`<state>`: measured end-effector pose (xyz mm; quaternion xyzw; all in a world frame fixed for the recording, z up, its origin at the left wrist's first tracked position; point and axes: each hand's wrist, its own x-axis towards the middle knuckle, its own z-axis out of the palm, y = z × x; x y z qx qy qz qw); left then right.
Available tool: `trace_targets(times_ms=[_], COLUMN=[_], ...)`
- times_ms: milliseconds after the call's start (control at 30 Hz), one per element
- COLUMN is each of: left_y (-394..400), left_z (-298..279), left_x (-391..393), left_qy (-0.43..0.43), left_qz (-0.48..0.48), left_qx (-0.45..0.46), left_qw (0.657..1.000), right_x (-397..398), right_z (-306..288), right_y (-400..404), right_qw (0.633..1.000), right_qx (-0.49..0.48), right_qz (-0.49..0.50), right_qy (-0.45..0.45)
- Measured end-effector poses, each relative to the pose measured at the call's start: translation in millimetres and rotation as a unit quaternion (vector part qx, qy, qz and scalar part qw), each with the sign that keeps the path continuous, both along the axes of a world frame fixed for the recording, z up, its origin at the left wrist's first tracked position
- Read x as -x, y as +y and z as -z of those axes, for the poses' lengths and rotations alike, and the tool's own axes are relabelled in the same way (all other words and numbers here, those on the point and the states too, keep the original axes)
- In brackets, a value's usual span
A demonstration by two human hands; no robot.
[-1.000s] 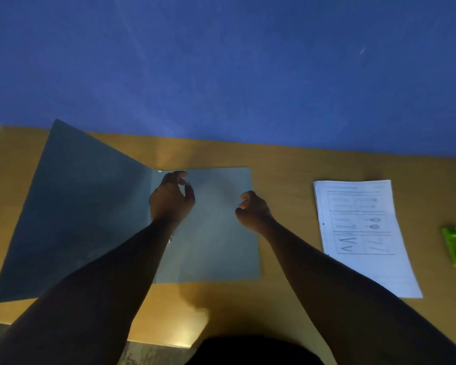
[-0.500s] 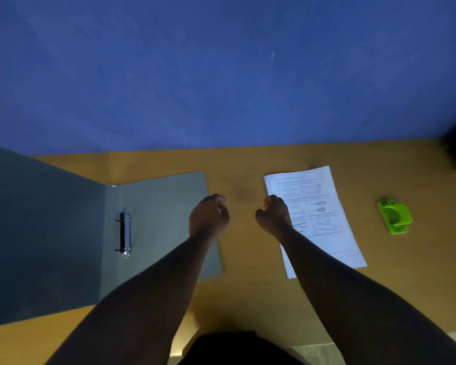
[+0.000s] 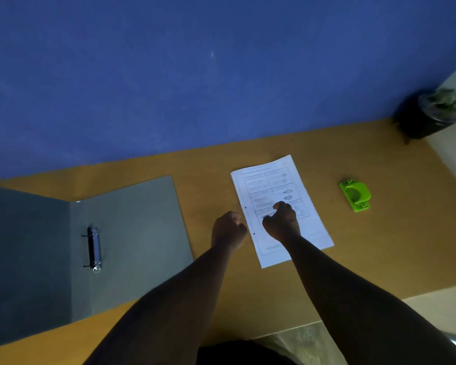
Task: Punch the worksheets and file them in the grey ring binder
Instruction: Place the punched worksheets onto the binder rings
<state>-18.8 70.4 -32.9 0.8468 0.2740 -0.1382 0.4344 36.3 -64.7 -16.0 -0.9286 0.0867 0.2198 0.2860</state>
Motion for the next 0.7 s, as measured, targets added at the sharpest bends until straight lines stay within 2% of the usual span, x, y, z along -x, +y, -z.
trace_targets(times_ms=[133, 233, 433, 567, 700], left_y=[-15.5, -25.2, -42.8, -51.1, -54.4], left_z=[-5.3, -6.9, -10.2, -9.0, -6.6], left_x=[-4.9, -10.0, -19.3, -23.3, -28.4], left_qy=[0.03, 0.052, 0.065, 0.067, 0.107], left_qz=[-0.024, -0.078, -0.205, -0.24, -0.263], left_qx=[0.008, 0.043, 0.13, 0.168, 0.196], left_qw=[0.999, 0.995, 0.968, 0.954, 0.939], right_x=[1.9, 5.3, 3.6, -2.7, -3.6], right_z=[2.9, 4.9, 4.4, 0.1, -0.4], right_y=[-19.6, -28.3, -32.1, -34.5, -34.4], right_qw=[0.999, 0.996, 0.993, 0.992, 0.99], right_qx=[0.019, 0.027, 0.043, 0.04, 0.043], right_qz=[-0.011, -0.03, -0.062, -0.071, -0.085], right_qy=[0.036, 0.074, 0.087, 0.099, 0.105])
